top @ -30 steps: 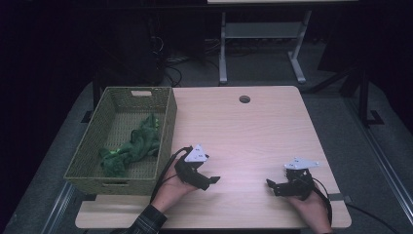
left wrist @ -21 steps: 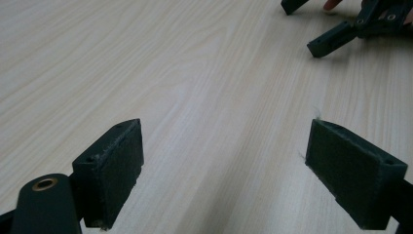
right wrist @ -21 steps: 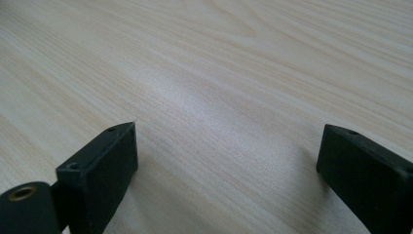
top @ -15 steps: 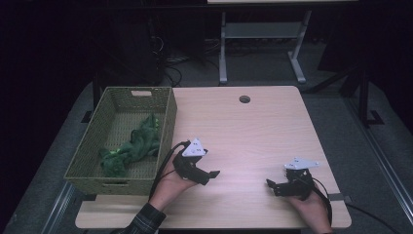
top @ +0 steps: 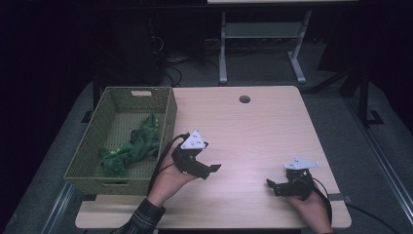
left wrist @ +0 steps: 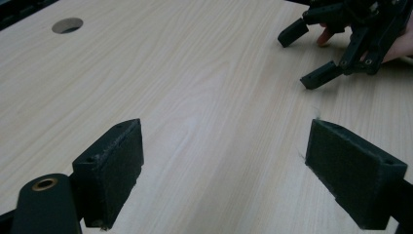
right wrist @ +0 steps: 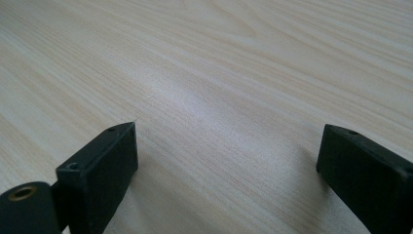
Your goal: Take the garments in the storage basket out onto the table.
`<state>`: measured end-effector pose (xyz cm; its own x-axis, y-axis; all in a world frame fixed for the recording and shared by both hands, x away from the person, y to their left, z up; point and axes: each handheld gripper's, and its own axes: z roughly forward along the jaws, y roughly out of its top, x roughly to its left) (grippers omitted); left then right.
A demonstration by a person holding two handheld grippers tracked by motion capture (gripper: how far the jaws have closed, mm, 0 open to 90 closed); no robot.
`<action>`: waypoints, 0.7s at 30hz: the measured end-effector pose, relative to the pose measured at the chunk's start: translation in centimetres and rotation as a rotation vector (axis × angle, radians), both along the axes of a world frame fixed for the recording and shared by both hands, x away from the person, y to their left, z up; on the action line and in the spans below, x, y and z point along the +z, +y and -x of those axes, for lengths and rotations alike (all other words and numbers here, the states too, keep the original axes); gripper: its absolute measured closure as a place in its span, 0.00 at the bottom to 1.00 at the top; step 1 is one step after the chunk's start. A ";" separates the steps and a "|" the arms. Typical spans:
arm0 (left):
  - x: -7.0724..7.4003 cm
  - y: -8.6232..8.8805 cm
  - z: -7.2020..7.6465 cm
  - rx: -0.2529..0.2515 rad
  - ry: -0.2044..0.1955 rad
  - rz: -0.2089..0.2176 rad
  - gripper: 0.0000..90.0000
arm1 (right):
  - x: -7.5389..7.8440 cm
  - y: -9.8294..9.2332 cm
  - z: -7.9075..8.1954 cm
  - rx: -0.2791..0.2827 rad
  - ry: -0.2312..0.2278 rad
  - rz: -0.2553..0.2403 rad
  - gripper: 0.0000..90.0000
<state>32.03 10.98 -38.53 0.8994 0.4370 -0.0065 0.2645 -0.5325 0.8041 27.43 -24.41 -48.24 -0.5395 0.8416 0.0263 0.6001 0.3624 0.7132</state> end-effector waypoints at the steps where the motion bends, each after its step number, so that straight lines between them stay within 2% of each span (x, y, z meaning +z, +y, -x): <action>1: 0.2 0.1 -0.1 -0.003 0.001 -0.003 0.15 | 0.0 0.0 0.0 0.000 0.000 0.000 0.08; 15: 2.1 1.0 -1.2 -0.006 0.021 -0.004 0.15 | 0.0 0.0 0.0 0.000 0.000 0.000 0.08; 21: 2.8 1.9 -1.5 0.014 0.024 -0.016 0.15 | 0.0 0.0 0.0 0.000 0.000 0.000 0.08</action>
